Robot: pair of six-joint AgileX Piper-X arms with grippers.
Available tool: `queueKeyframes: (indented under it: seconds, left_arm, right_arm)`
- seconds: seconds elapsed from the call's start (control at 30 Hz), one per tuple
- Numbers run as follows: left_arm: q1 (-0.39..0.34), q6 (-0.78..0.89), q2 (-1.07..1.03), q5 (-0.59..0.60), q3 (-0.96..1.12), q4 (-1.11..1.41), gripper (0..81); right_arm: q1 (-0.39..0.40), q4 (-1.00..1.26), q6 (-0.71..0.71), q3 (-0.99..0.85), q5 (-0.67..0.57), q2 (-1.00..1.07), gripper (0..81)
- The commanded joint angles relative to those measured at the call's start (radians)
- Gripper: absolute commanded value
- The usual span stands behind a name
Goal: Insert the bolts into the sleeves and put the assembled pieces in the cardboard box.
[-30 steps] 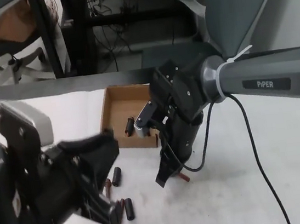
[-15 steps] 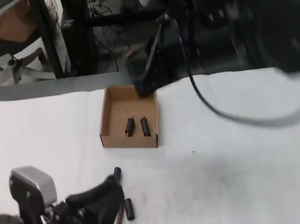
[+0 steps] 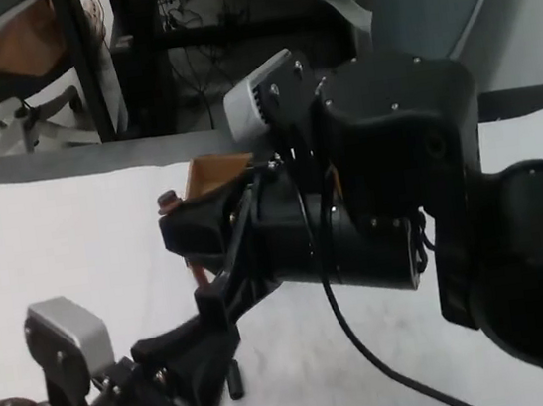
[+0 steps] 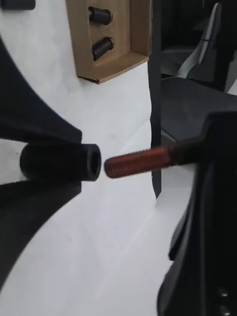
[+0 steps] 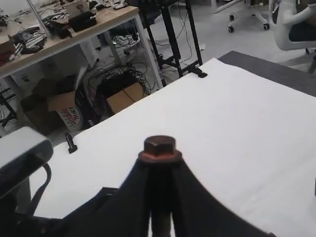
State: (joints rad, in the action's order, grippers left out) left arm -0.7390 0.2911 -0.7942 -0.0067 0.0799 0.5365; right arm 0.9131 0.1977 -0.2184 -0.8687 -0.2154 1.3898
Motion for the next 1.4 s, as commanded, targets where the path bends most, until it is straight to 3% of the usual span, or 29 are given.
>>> queueKeyframes:
  seconds: [0.0,0.6,0.9,0.97,1.1,1.17,1.23,1.37]
  left_arm:
    - [-0.004,0.008,-0.001,-0.021,0.002,0.051,1.8]
    - [-0.004,0.008,-0.001,-0.081,0.007,0.165,1.8]
    - [-0.001,0.008,-0.001,-0.142,0.008,0.21,1.8]
    - [0.001,0.004,-0.001,-0.142,0.008,0.208,1.8]
    - [0.03,-0.008,-0.001,-0.148,0.008,0.207,1.8]
    - [0.07,-0.014,-0.001,-0.149,0.008,0.201,1.8]
    - [0.13,-0.022,-0.001,-0.149,0.008,0.165,1.8]
    - [0.27,-0.077,-0.001,-0.008,0.019,0.076,1.8]
  right_arm:
    - [0.006,0.025,-0.006,-0.002,0.016,-0.006,0.4]
    - [0.006,0.023,0.032,-0.002,0.036,-0.006,0.4]
    - [0.006,-0.054,0.029,-0.002,-0.12,-0.008,0.3]
    - [0.006,-0.094,0.028,-0.002,-0.12,-0.01,8.8]
    - [0.003,-0.182,-0.031,-0.002,-0.078,-0.01,56.7]
    - [0.003,-0.256,-0.076,-0.002,0.008,-0.01,66.8]
    - [0.003,-0.334,-0.079,-0.002,0.086,-0.008,61.0]
    - [0.003,-0.426,-0.017,-0.002,0.109,0.012,34.9]
